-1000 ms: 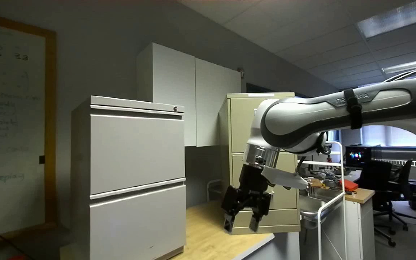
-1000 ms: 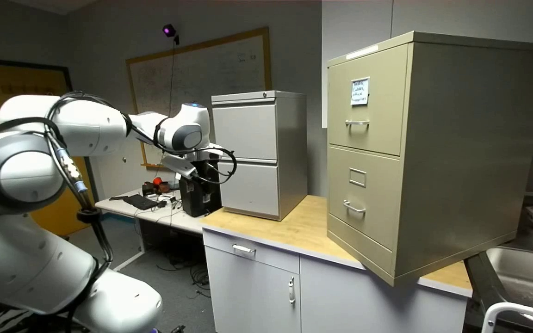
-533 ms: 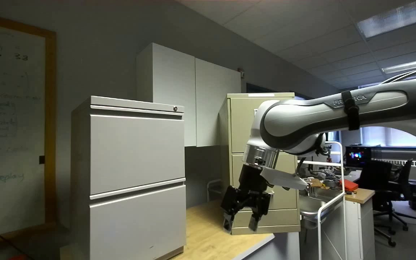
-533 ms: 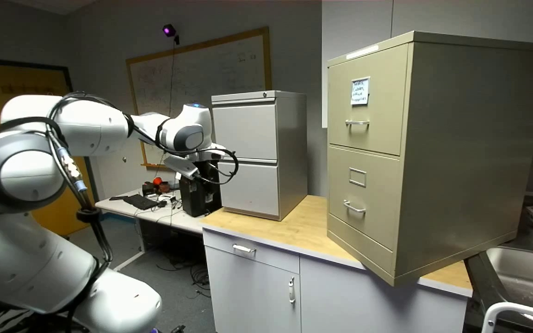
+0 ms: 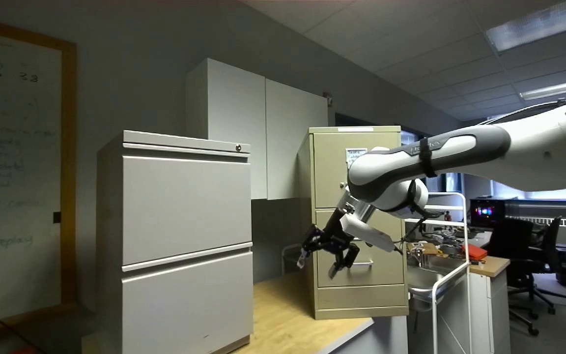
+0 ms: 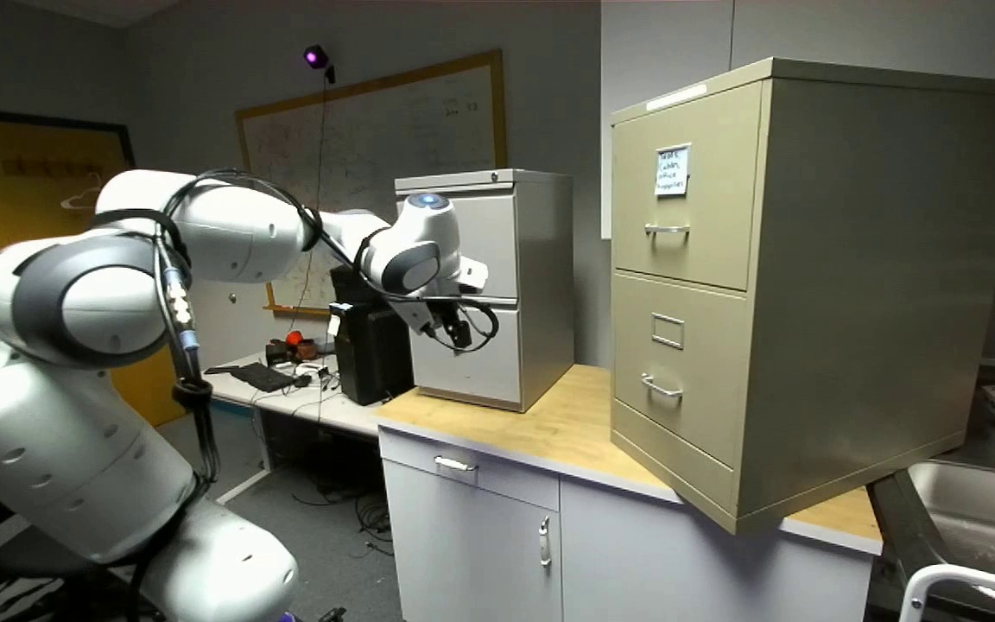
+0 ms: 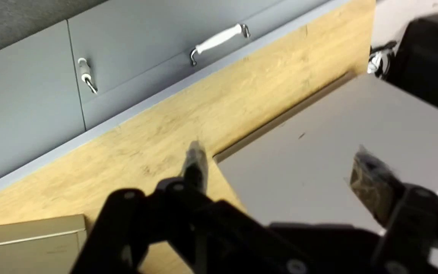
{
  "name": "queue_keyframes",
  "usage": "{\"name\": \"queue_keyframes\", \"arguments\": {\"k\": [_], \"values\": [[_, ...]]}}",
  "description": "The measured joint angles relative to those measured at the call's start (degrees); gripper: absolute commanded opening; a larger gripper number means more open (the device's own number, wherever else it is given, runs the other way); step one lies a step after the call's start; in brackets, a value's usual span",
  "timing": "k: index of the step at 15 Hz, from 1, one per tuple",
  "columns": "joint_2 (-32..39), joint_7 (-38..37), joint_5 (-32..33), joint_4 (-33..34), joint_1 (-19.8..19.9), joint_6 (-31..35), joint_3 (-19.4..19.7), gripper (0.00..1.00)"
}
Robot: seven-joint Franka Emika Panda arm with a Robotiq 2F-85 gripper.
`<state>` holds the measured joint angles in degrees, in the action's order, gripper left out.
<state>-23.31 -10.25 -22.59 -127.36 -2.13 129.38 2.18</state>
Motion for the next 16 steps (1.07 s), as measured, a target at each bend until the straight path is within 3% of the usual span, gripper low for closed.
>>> {"name": "queue_keyframes", "arguments": {"k": [7,16], "values": [[14.6,-0.7,-10.4,11.7,5.2,9.5,7.5,1.0],[28.7,-6.3,-20.3,19.2,13.1,18.3,10.3,1.0]]}}
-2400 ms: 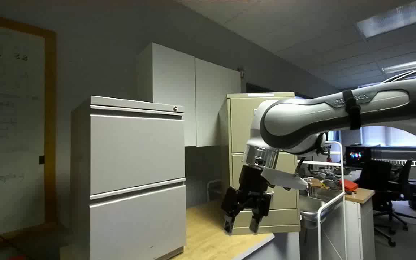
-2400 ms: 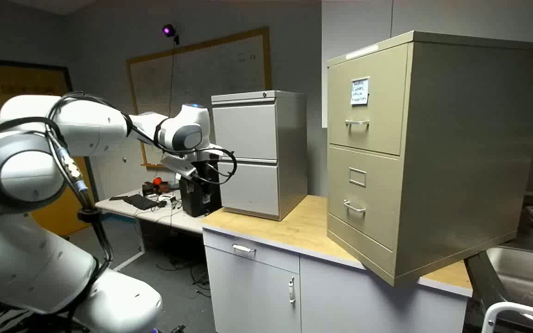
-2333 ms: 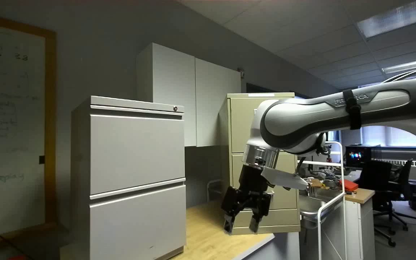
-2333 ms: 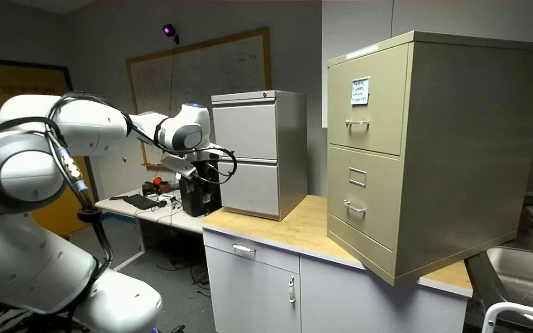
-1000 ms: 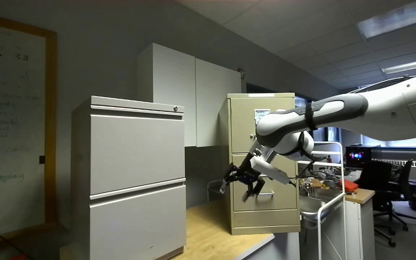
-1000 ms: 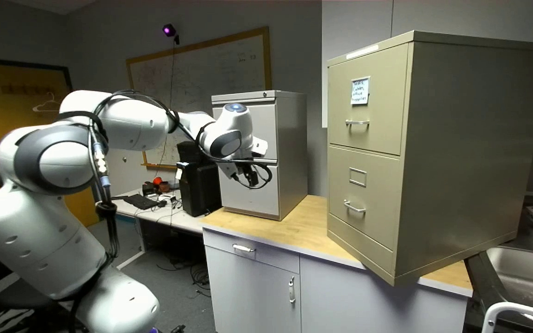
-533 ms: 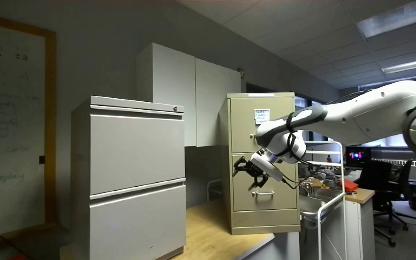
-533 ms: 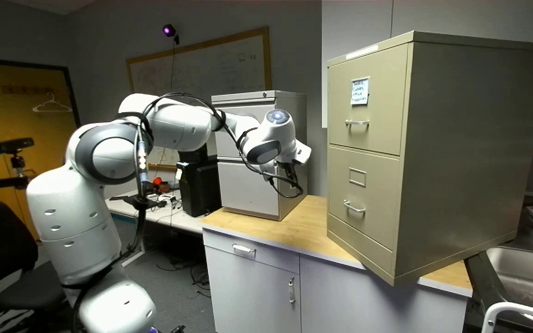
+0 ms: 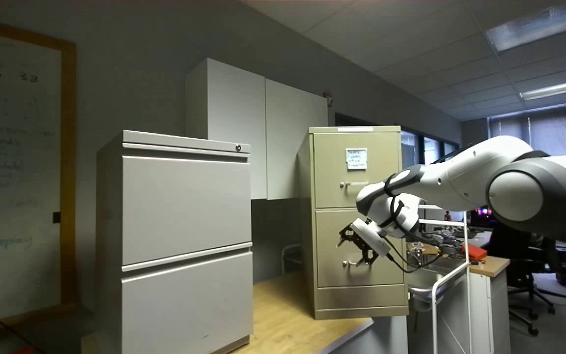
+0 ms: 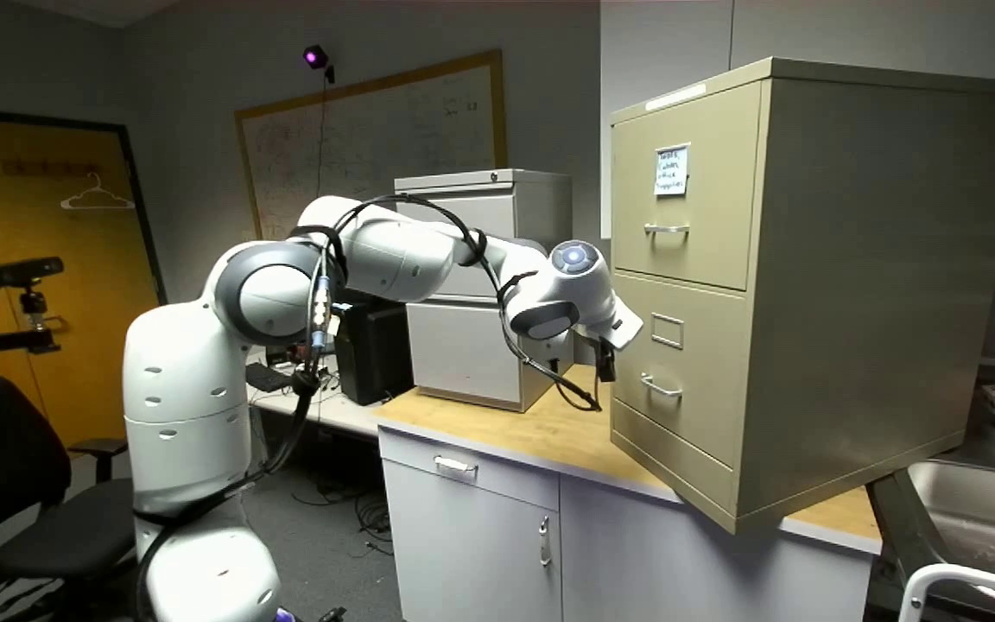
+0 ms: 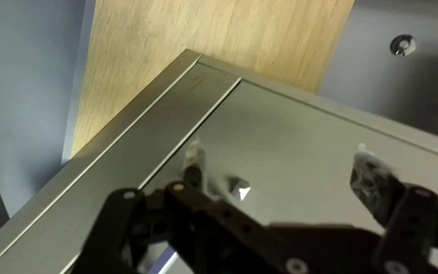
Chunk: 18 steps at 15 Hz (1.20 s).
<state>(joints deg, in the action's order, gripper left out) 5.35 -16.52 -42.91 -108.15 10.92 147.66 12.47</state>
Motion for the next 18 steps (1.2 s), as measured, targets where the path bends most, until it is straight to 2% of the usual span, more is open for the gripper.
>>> {"name": "queue_keyframes", "arguments": {"k": [5,10,13,16,17,18], "values": [[3.9,-6.5,-1.4,0.1,2.6,4.7,1.0,1.0],[7.9,-14.0,-1.6,2.1,3.6,7.6,1.7,1.0],[10.3,-16.9,-0.3,3.9,3.4,7.2,1.7,1.0],[11.3,-19.9,4.1,4.4,2.7,6.2,1.7,1.0],[11.7,-21.0,6.1,4.8,2.5,5.8,1.7,0.75],[12.0,-21.9,8.0,5.2,2.4,5.3,1.8,0.75]]}}
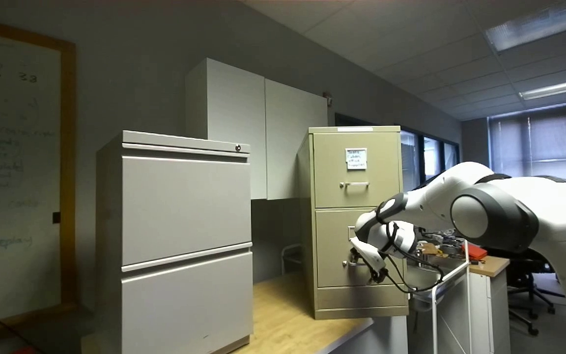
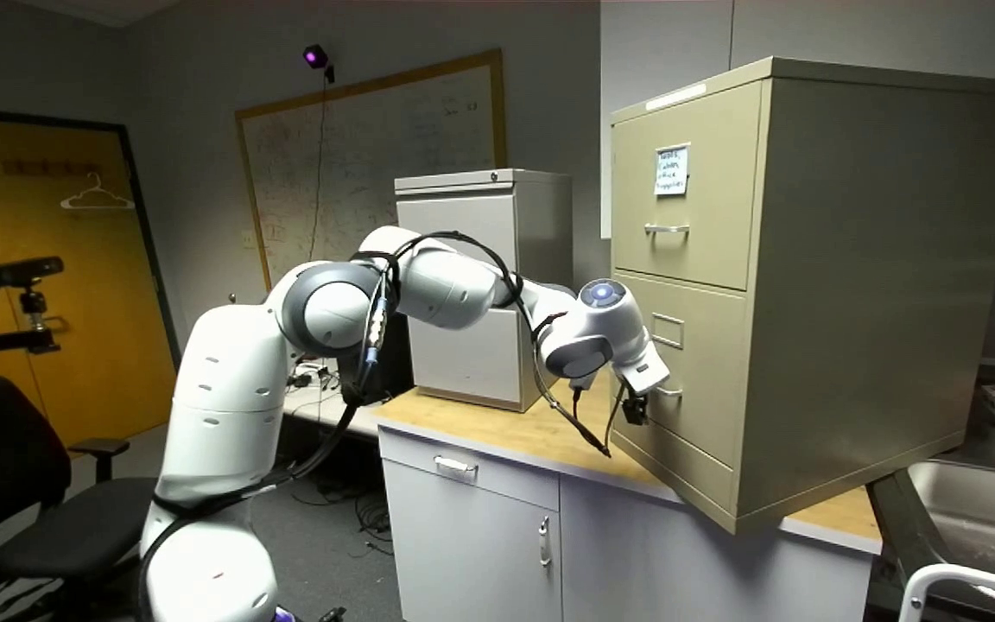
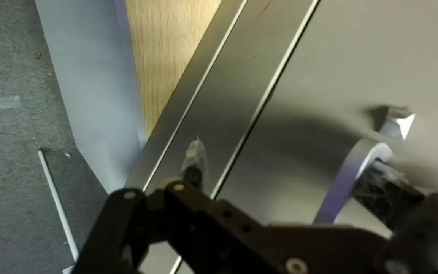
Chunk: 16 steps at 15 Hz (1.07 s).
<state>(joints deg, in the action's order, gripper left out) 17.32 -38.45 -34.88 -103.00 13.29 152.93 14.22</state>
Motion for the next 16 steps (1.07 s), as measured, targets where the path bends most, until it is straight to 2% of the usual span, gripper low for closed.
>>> {"name": "queue_keyframes", "arguments": {"k": [9,16], "values": [[0.4,-2.7,13.7,4.3,-0.7,-3.2,0.0,0.05],[0.2,-2.7,15.8,4.3,-0.9,-2.9,-0.2,0.07]]}}
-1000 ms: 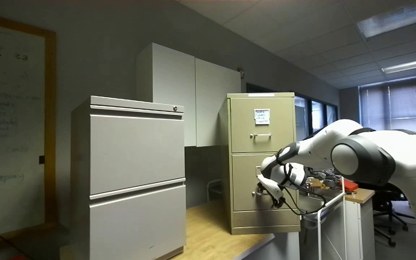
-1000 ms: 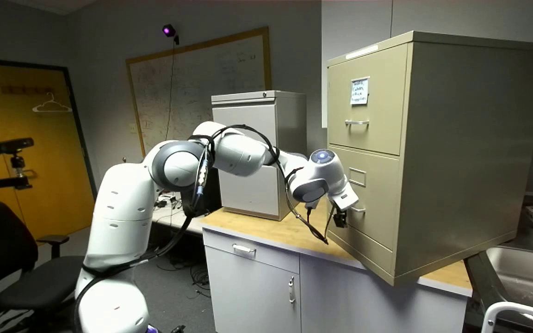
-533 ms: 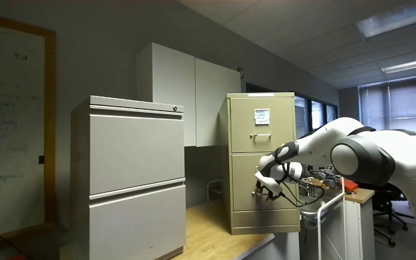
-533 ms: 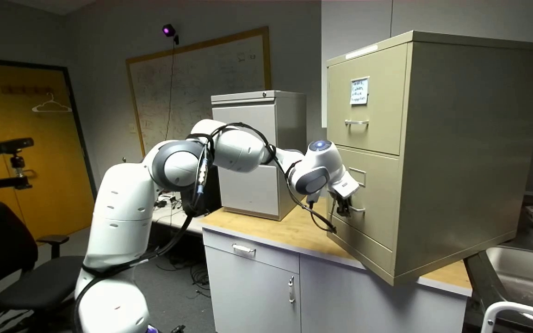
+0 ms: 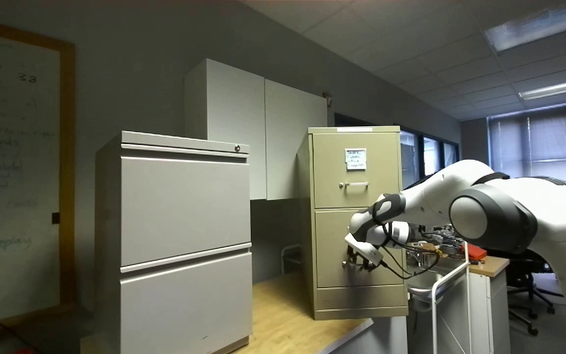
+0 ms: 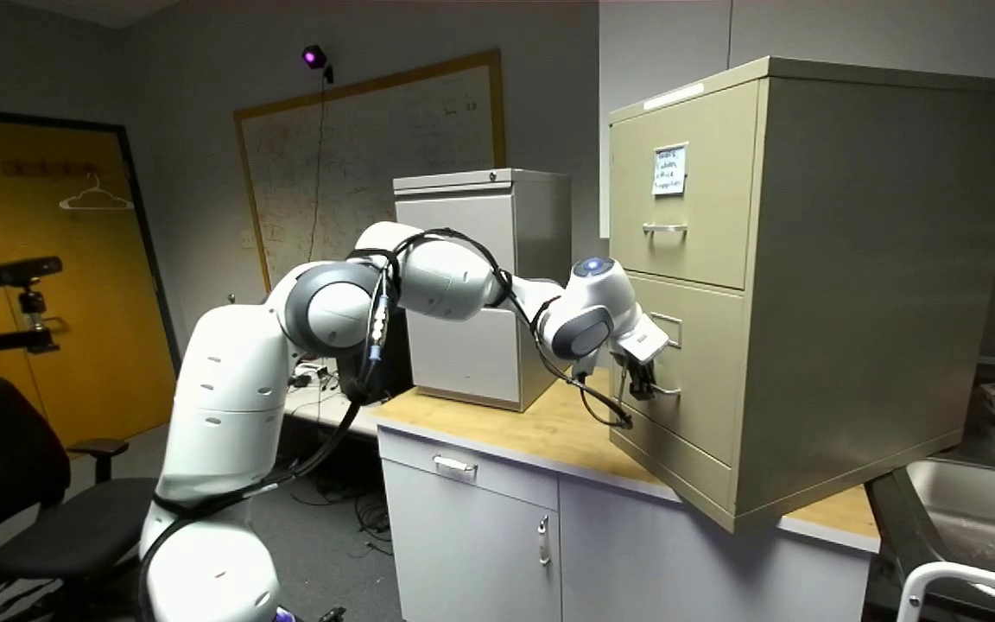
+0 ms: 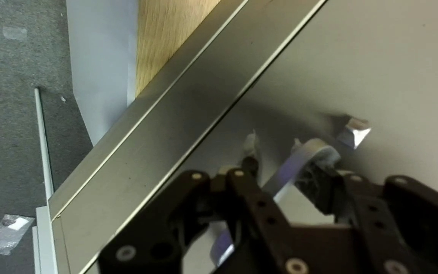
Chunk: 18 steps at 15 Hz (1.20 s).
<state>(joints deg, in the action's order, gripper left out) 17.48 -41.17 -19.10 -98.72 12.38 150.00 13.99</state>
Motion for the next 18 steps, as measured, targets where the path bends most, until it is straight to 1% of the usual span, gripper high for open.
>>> {"name": "queue_keyframes", "arguments": {"k": [5,8,13,18], "values": [[-0.9,-0.4,2.0,-2.7,-0.6,4.5,0.0,0.07],[-2.7,0.0,2.0,-6.3,-0.8,7.8,-0.4,0.07],[-9.3,2.8,1.3,-14.8,-0.8,8.9,-1.3,0.07],[-18.7,5.2,1.5,-25.6,-1.1,8.5,-2.0,0.07]]}}
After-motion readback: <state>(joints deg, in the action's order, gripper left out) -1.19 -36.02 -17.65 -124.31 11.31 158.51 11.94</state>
